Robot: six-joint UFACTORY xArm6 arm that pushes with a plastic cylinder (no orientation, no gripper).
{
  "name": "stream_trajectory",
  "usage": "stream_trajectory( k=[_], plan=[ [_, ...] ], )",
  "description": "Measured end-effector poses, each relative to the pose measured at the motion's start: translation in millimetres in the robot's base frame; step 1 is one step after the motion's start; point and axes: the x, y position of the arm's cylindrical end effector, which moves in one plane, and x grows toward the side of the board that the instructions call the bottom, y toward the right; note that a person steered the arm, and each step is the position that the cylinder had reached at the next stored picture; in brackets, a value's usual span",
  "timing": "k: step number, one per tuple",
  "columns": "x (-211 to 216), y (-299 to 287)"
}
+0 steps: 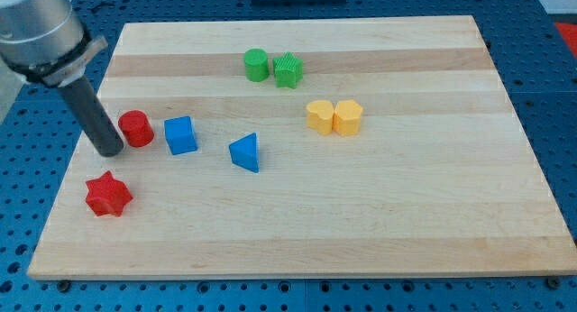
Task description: Push red circle closer to blue cube
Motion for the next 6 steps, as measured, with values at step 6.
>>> stream_trajectory(
  k=[6],
  plan=[
    [-48.4, 27.7]
  ],
)
